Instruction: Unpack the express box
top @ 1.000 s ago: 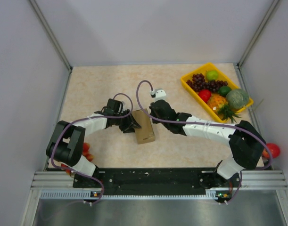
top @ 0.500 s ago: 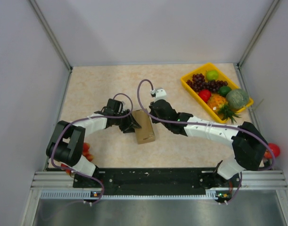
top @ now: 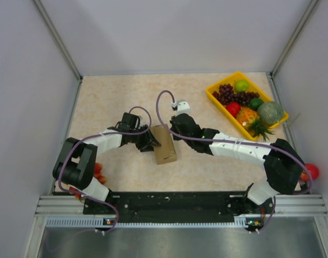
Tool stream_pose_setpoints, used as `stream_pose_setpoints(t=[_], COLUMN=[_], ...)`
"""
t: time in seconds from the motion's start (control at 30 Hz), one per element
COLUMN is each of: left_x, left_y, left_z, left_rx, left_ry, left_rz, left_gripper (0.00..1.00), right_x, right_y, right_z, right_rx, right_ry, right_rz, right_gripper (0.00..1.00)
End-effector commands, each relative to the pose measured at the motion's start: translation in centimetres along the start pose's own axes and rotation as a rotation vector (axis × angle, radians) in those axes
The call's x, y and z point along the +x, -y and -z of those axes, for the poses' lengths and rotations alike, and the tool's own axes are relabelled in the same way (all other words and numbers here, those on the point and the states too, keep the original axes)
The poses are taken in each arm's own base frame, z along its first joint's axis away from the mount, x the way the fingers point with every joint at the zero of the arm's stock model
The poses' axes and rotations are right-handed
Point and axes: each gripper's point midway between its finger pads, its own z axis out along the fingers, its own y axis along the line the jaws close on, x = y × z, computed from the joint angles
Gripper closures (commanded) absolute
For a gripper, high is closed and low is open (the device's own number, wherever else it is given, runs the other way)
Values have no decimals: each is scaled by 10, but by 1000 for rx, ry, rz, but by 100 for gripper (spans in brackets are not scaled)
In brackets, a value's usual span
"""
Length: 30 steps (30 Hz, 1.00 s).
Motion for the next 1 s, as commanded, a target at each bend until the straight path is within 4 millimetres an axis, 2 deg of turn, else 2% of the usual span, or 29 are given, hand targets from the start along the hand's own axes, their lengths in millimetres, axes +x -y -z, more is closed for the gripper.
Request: stream_pose_setpoints(t=[0.0,0.3,0.6,0.83,0.97], left_x=[-2,-1,-1,-1,-2], left_y=[-32,-34,-34,-34,-33], left_z=[-8,-8,-9,-9,-10], left_rx=[-136,-140,-140,-140,-140], left_ry=[20,18,16,16,14], left_rz=[37,39,40,40,40], left_gripper=[69,69,69,69,69], right_x=[-19,-15,-8,-14,-9], right_y=[-11,-6,-9,-10,-8], right_z=[2,-2,-5,-3,-7], right_rx=[-7,20,6,4,16], right_ry=[45,42,18,33,17], right_rz=[-4,18,22,15,33], right_gripper=[100,100,100,100,100])
